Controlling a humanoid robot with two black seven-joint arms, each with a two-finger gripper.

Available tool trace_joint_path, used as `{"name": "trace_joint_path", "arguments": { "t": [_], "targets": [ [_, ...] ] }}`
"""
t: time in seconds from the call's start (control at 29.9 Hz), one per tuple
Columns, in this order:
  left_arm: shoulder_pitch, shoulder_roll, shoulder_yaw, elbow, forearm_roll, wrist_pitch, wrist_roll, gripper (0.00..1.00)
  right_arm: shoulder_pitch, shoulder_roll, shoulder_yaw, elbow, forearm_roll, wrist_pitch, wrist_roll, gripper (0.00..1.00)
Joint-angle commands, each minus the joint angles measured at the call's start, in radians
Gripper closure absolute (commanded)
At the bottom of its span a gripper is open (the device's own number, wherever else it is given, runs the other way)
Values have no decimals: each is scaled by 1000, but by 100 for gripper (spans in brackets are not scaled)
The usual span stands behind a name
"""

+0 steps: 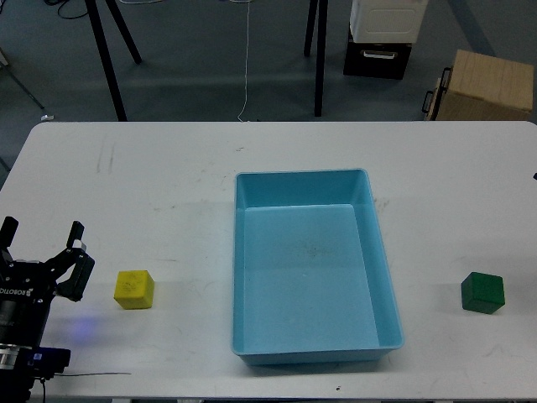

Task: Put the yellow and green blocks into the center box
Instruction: 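Move the right gripper toward the dark green cube, then grasp the dark green cube with the right gripper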

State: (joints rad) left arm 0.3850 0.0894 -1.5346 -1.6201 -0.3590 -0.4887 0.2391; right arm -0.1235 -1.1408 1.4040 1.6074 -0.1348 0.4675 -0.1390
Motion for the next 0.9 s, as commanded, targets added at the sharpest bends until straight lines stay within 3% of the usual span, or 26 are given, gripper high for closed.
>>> {"name": "trace_joint_path", "arguments": {
  "t": [0.0, 0.17, 0.37, 0.64, 0.87],
  "targets": [
    [-8, -2, 22, 3, 0, 0, -1, 0, 114, -66, -137, 11, -199, -9, -43, 0],
    [-8, -2, 22, 5, 0, 0, -1, 0, 267, -140, -345, 37, -448, -9, -114, 0],
    [-11, -4, 22, 25, 0, 0, 0, 0, 419, -159, -559, 40, -615, 10, -234, 0],
    [-26, -4, 24, 42, 0, 0, 0, 0, 443, -54, -689, 37, -761, 19, -269, 0],
    [-44, -4, 24, 63, 0, 0, 0, 0, 521, -53, -701, 54, -746, 19, -289, 0]
  ]
}}
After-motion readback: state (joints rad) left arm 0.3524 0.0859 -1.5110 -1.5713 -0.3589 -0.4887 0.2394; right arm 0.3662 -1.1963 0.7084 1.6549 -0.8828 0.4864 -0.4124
